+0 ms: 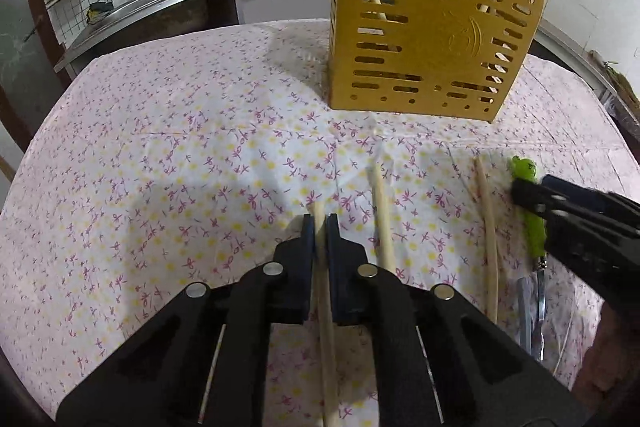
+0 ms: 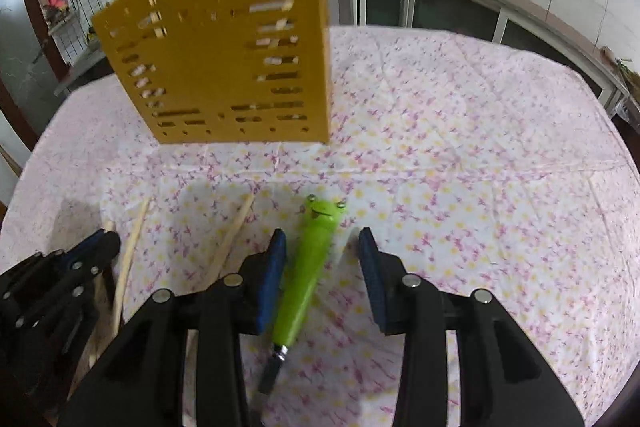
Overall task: Organize utensils
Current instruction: 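Close the right tool on the green frog fork handle while the left tool grasps a chopstick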
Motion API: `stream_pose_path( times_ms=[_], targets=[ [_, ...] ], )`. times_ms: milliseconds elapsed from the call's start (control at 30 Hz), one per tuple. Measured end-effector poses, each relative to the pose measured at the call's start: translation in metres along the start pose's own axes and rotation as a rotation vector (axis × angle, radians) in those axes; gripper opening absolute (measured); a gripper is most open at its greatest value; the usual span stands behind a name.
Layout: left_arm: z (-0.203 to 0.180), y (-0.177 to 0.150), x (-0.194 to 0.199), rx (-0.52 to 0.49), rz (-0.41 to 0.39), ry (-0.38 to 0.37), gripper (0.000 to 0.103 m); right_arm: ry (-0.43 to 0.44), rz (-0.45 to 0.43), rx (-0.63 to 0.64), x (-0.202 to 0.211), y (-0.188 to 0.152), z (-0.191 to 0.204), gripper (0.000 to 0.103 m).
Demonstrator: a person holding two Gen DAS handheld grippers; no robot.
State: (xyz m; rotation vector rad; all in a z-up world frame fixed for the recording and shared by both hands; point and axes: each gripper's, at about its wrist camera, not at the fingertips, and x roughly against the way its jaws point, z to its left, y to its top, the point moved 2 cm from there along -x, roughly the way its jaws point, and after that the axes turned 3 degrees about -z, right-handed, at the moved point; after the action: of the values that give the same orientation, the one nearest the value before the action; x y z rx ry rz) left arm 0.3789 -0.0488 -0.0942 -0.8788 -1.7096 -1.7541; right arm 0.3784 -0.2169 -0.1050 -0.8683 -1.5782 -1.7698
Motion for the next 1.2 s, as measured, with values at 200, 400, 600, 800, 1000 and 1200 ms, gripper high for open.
stream_pose_path(
  times_ms=[200,400,600,800,1000,1200],
  targets=[
    [0.005,0.009,0.01,0.018,-0.041,-0.041,0.004,0.006,-0.001,0.046,-0.003,0.007,0.009,0.016],
    [0.018,0.015,0.016,0.044,-0.057,-0.064,0.004,0.04,-0.064,0.017,0.019,0.019,-0.007,0.016],
    [0.028,0.023,0.032,0.1,-0.11,-0.13,0.004,0.078,-0.159,-0.021,0.054,0.022,-0.027,0.016],
    [0.032,0.028,0.053,0.128,-0.171,-0.159,0.004,0.094,-0.239,-0.035,0.083,0.023,-0.04,0.016],
    [0.03,0.034,0.083,0.13,-0.259,-0.183,0.004,0.1,-0.325,-0.019,0.116,0.022,-0.044,0.016],
    [0.029,0.037,0.098,0.131,-0.294,-0.188,0.004,0.111,-0.367,-0.015,0.136,0.019,-0.044,0.016]
  ],
)
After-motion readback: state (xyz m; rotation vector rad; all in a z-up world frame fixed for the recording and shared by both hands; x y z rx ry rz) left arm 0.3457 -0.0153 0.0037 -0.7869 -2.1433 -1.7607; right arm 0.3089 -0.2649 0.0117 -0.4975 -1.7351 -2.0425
